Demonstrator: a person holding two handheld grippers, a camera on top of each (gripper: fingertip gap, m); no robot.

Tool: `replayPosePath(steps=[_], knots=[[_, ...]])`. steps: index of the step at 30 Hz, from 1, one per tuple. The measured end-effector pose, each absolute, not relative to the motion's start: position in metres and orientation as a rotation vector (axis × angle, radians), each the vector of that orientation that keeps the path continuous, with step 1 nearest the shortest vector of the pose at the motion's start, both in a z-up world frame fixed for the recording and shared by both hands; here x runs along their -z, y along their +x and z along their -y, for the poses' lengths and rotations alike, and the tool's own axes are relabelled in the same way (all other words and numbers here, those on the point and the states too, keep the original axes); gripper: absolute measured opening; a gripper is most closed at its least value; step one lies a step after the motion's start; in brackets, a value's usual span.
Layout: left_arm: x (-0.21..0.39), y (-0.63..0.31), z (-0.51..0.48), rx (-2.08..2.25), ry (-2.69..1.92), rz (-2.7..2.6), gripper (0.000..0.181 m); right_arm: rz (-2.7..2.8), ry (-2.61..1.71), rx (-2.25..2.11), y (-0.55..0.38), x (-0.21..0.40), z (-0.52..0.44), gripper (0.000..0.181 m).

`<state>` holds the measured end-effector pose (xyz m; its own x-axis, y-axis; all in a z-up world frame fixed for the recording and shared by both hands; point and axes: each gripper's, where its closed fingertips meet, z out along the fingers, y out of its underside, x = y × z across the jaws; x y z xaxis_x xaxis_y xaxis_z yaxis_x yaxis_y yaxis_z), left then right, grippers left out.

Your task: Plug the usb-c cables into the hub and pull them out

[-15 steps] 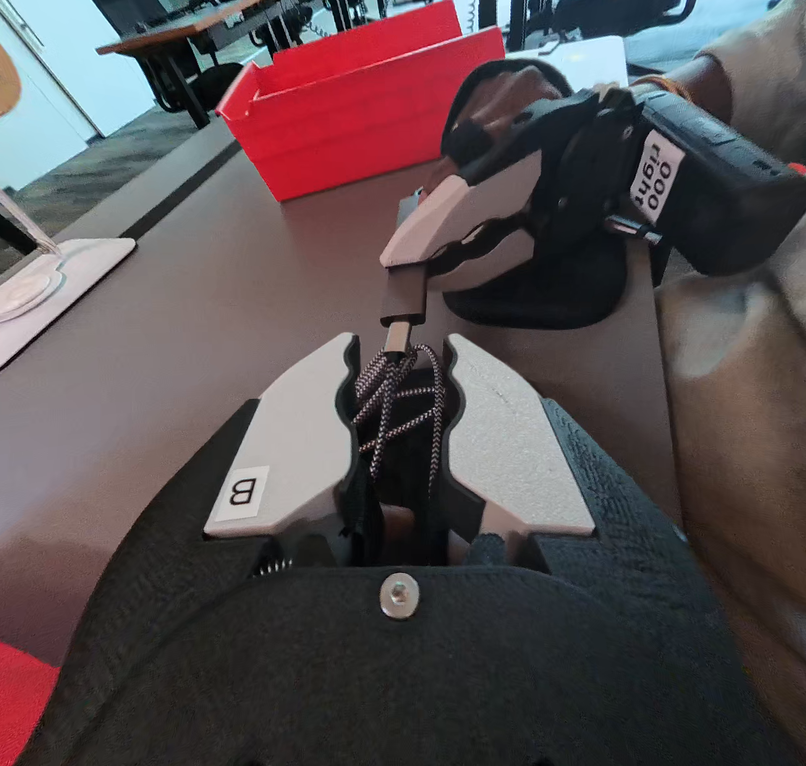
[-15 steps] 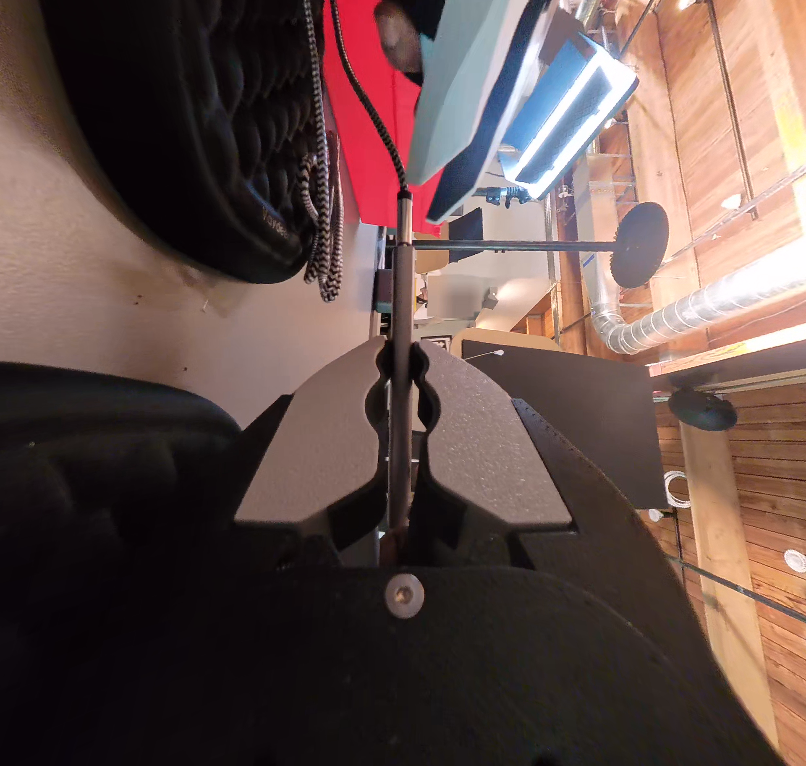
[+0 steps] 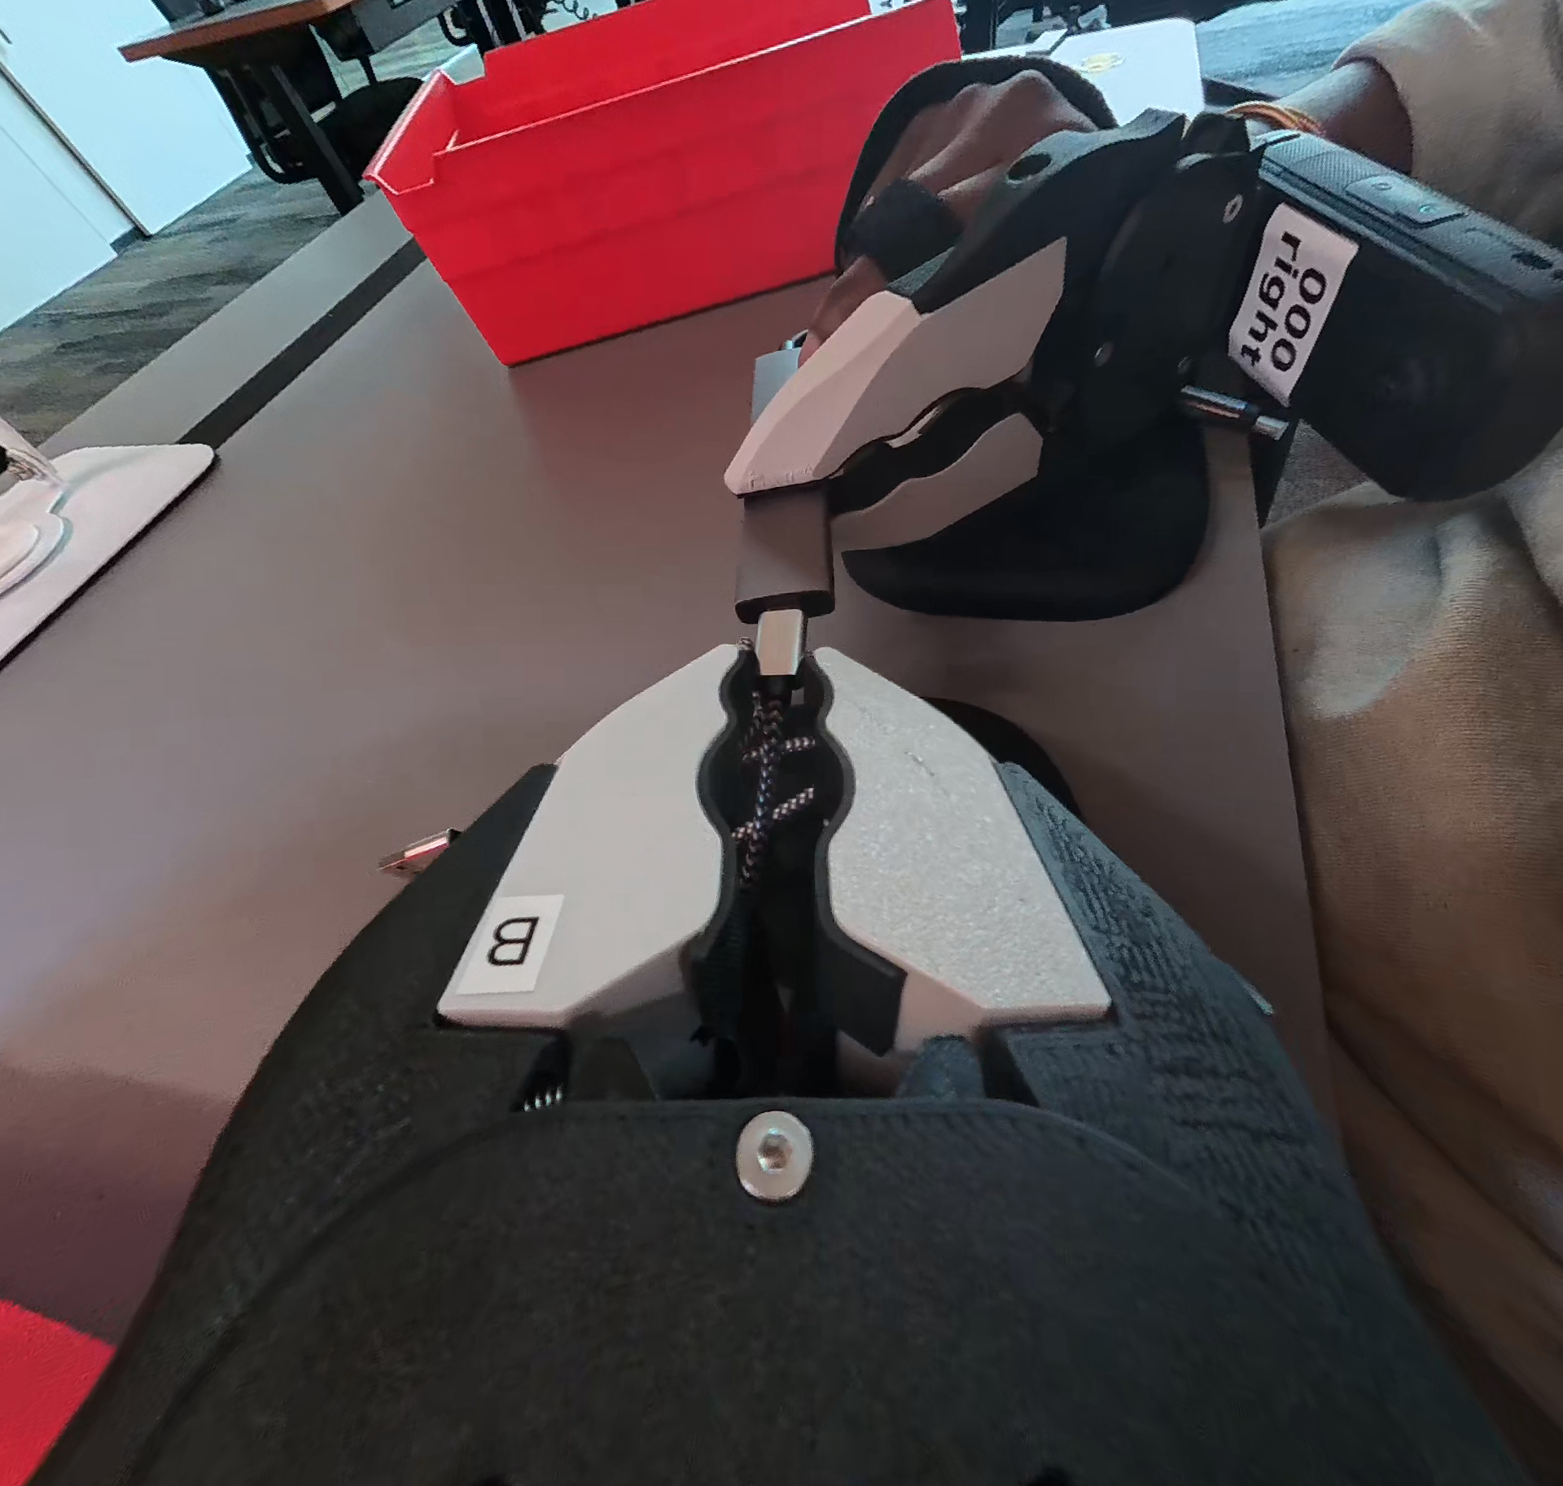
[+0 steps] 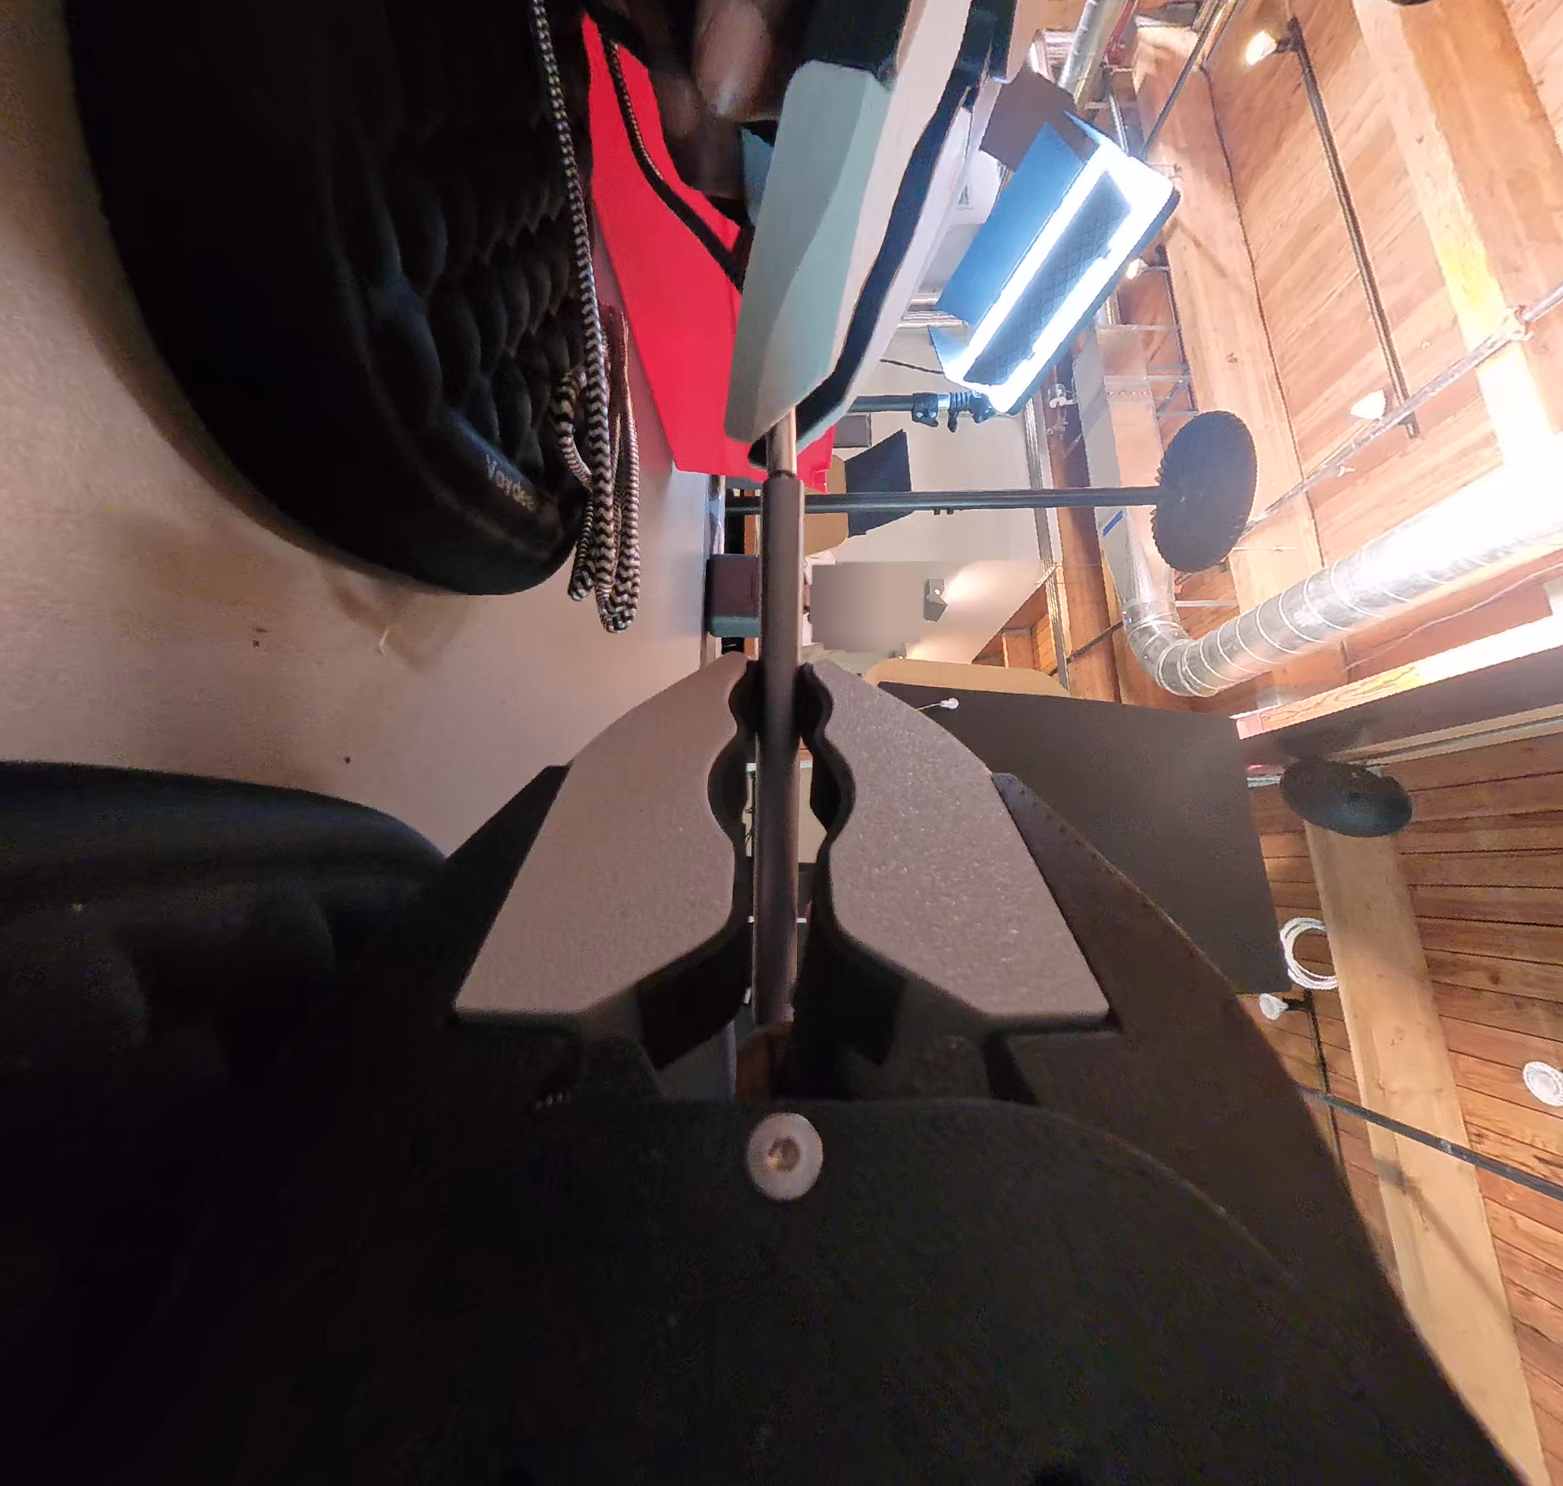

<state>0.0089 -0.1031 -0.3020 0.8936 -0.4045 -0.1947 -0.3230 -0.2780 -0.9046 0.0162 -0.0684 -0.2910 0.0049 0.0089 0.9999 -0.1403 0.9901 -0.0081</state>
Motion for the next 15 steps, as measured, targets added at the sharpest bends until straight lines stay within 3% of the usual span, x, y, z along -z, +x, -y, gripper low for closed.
replayPosePath(steps=[15], knots=[[0.314, 0.012, 0.102, 0.151, -1.962, -0.529, 0.008, 1.620, 0.098, -0.065, 0.017, 0.303, 0.071, 0.007]])
